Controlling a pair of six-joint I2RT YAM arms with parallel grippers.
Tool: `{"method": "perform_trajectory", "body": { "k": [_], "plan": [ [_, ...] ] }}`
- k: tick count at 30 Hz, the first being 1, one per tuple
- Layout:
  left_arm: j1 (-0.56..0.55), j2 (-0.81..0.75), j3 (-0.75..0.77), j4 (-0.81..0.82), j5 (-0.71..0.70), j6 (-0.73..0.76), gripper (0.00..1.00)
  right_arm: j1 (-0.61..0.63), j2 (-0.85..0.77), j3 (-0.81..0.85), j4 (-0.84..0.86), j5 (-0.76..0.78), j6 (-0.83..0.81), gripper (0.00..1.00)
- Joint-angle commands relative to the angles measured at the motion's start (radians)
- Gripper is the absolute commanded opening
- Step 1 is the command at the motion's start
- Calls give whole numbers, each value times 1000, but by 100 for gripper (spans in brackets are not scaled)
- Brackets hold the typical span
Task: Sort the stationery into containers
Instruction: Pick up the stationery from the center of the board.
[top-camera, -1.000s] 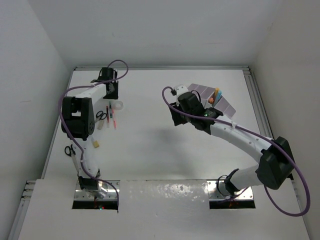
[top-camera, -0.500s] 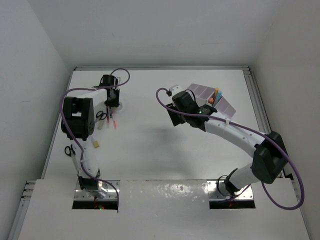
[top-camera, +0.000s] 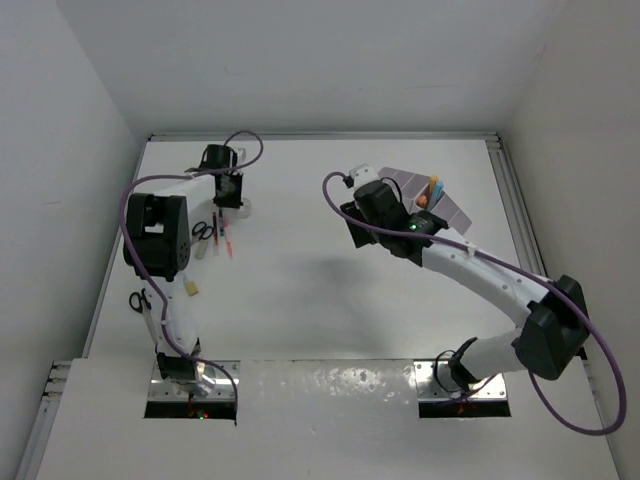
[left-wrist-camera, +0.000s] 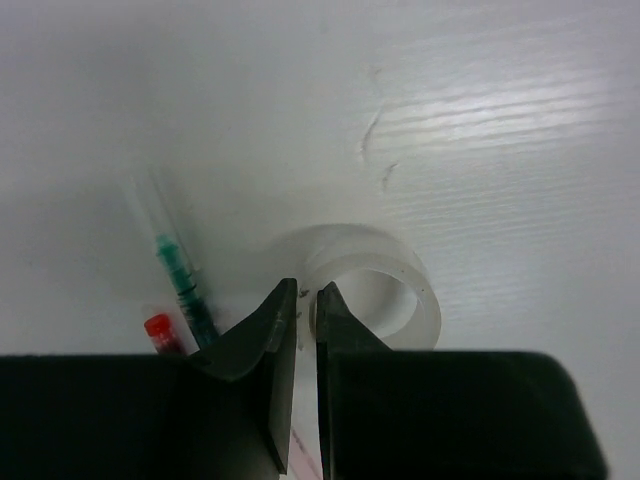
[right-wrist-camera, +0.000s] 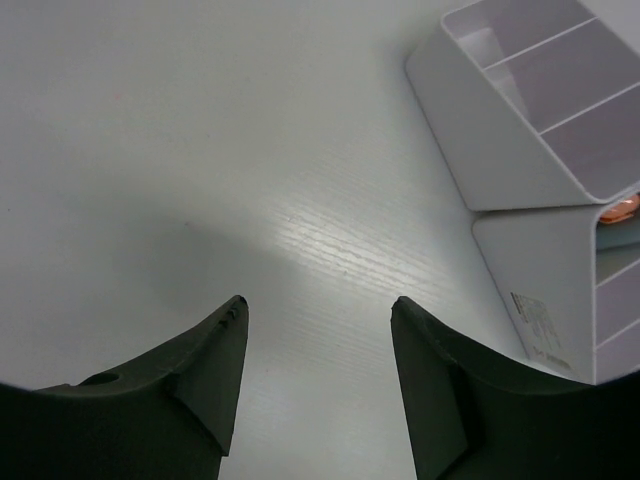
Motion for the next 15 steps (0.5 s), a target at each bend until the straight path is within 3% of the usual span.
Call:
{"method": "perform_trajectory", "body": {
  "k": [1,6,15],
  "plan": [
    [-38,-87,168,38,99,3,0,-30,-107,-25,20,57,43,58],
    [-145,-72,351,37,130,24,0,-66,-265,-143,81,69,77,58],
    [-429,208,729,66,38,-12,0,-94,-562,-266,-12,243,169,58]
  ]
}}
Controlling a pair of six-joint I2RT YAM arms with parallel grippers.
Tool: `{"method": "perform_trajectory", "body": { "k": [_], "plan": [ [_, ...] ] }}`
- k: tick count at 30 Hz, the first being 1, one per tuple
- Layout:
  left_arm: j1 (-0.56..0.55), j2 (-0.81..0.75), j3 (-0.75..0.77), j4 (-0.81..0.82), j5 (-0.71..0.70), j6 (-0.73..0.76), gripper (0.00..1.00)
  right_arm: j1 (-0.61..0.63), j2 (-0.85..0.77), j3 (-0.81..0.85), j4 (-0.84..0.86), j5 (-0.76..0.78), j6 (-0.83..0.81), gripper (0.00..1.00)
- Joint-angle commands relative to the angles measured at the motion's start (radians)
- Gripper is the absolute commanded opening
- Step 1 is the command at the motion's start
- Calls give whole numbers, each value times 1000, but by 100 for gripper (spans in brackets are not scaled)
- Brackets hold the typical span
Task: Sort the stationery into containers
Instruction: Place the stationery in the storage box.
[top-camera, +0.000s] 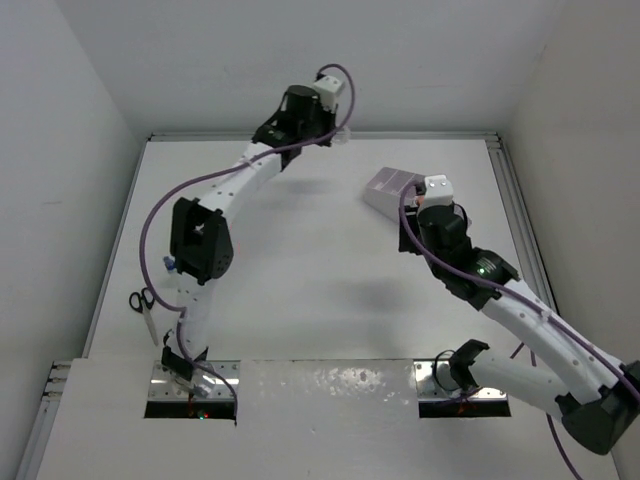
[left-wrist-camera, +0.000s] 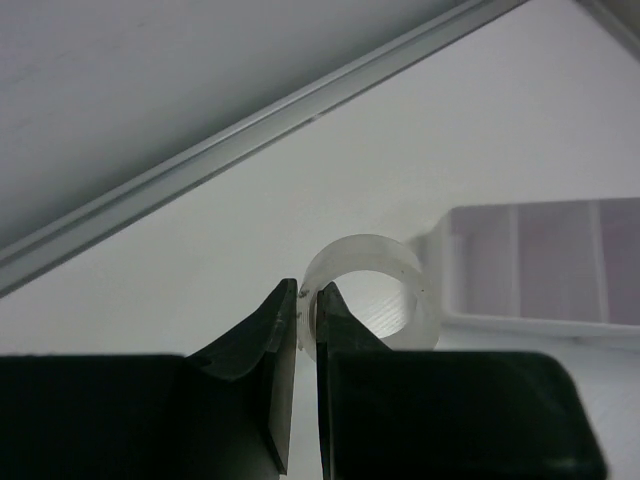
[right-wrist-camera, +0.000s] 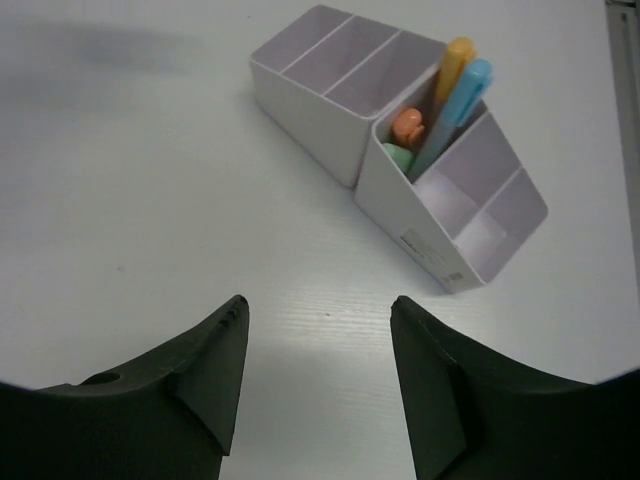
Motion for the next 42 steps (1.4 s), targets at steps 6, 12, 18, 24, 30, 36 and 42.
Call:
{"method": "perform_trajectory", "body": {
  "k": [6,12,18,24,30,36,42],
  "plan": [
    [-153,243,193,118,-65,-25,0,-7,-244,-68,-159,149,203,56],
    [-219,293,167,206,-258,77,0,-9,-316,-57,-270,184,298,54],
    [-247,320,147,250,-274,84,0,-7,-327,-42,-299,187,315,54],
    [-280,342,161,289,-300,119,0,-7,-332,-40,-320,187,323,54],
    [-308,375,156,295,-358,142,0,-7,-362,-43,-342,198,335,54],
    [-317,415,174,338,-421,154,0,-7,-392,-45,-376,207,352,53],
    [-316,431,188,339,-476,133,0,-9,-399,-43,-382,204,358,53]
  ]
}}
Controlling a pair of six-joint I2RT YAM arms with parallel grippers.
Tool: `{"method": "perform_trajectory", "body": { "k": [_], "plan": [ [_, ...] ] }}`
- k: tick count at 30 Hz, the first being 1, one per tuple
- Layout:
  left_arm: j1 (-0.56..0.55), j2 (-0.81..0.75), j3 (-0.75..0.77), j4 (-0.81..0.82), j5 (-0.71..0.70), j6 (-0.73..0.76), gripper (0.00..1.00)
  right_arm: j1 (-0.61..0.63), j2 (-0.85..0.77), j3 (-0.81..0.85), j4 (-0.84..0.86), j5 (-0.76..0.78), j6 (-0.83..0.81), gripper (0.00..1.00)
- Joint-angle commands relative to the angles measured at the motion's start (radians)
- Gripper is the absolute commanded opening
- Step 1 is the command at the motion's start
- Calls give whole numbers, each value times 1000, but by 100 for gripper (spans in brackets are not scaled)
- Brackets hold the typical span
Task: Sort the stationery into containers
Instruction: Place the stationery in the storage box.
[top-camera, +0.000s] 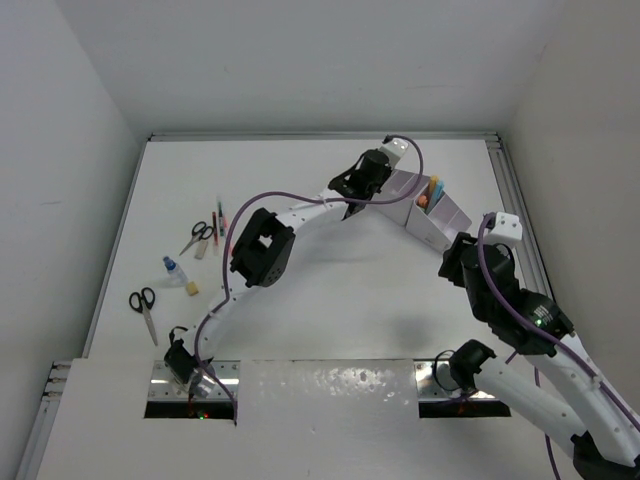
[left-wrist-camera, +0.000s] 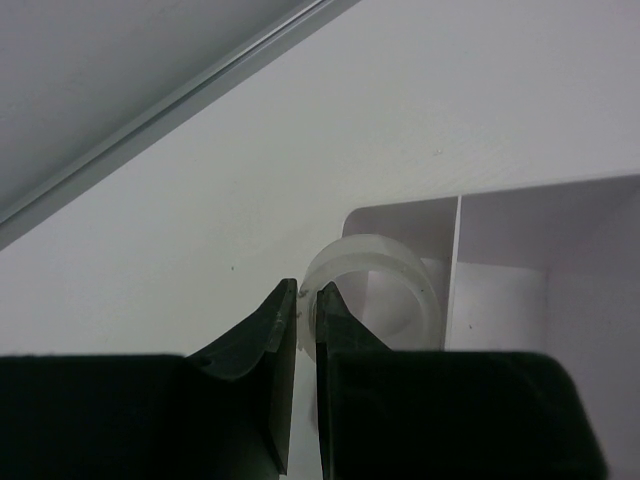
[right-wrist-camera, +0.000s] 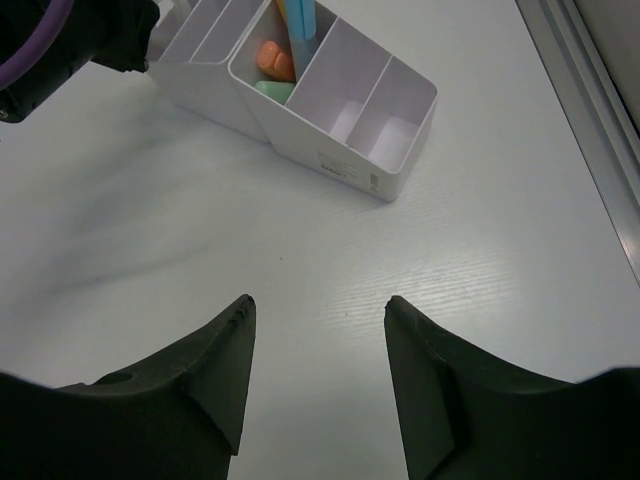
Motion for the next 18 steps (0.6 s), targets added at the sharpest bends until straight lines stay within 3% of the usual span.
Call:
{"method": "perform_trajectory", "body": {
  "k": [1,4,10,18],
  "plan": [
    [-5,8,43,39,-61,-12,0,-3,-7,20,2,17,13,53],
    [-5,11,43,31,-50,-6,1,-1,-1,26,5,14,1,53],
    [-10,0,26,17,7,-11,30,-3,7,29,5,12,-22,55],
    [-21,-75,58,19,111,-16,49,-3,9,22,16,9,-33,55]
  ]
}}
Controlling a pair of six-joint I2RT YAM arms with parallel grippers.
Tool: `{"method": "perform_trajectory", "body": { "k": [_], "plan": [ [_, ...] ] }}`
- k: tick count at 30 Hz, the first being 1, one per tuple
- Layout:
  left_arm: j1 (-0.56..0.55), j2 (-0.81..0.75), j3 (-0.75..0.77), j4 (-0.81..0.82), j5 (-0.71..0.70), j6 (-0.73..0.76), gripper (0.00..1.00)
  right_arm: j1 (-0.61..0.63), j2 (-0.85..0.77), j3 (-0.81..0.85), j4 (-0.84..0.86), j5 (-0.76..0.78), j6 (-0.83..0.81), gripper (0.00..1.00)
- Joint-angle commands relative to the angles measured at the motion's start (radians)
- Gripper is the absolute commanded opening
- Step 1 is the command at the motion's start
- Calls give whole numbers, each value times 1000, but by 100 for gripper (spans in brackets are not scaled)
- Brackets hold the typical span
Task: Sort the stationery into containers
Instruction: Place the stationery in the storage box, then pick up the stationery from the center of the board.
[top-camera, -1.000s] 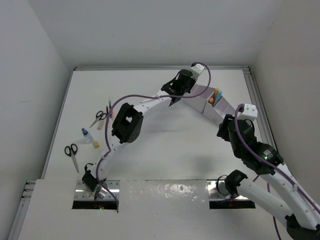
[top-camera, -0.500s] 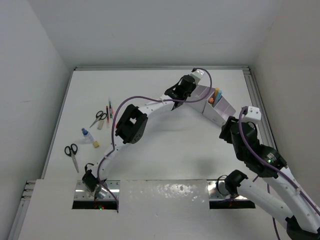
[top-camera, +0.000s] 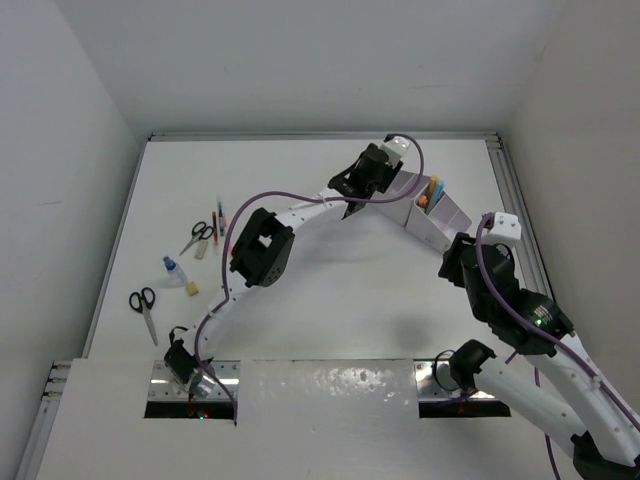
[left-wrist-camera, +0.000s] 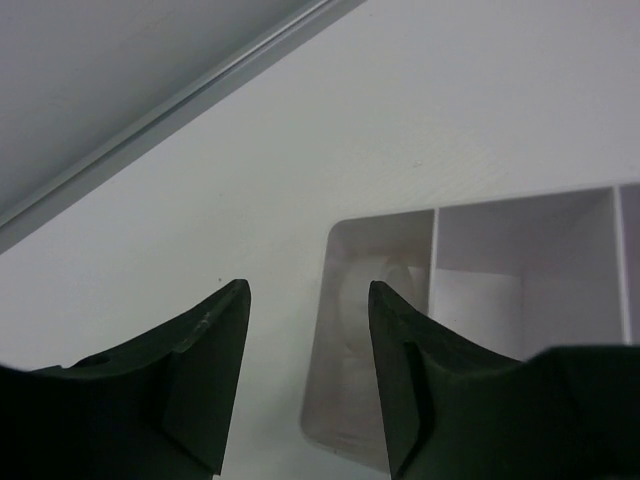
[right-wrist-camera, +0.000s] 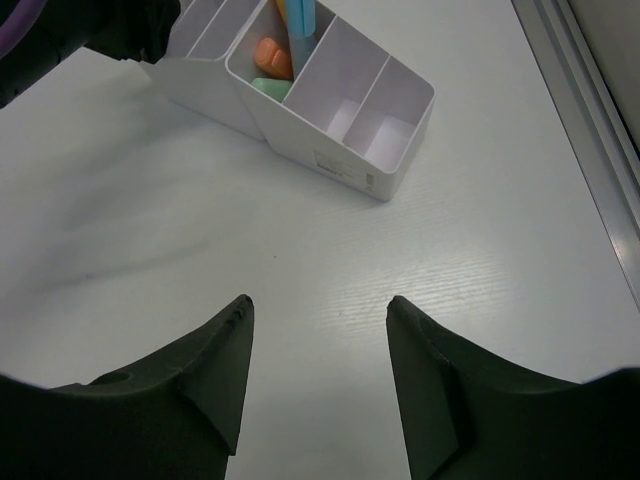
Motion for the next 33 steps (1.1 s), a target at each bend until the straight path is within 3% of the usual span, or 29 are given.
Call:
{"method": "perform_trajectory", "body": {
  "k": [1,10,14,17,19,23,27,33],
  "plan": [
    [-20,-74,75,-33,78,-9,50,-1,9,20,30,9,-19,55],
    [0,-145,258,-226,163,-43,67,-1,65,3,108,-60,-88,56],
    [88,-278,273,-391,232,-57,72,0,140,-29,203,-146,-157,58],
    [179,-451,196,-535,242,-28,76,0,220,-52,321,-256,-212,59],
    [249,-624,39,-609,229,26,79,3,281,-58,404,-342,-249,61],
    [380,-832,-171,-806,189,135,99,11,383,-55,522,-448,-292,64],
    [553,-942,-243,-1105,248,169,100,17,478,-31,623,-551,-332,68],
    [894,-1129,-482,-1218,434,256,100,29,625,66,635,-675,-363,69]
  ]
}}
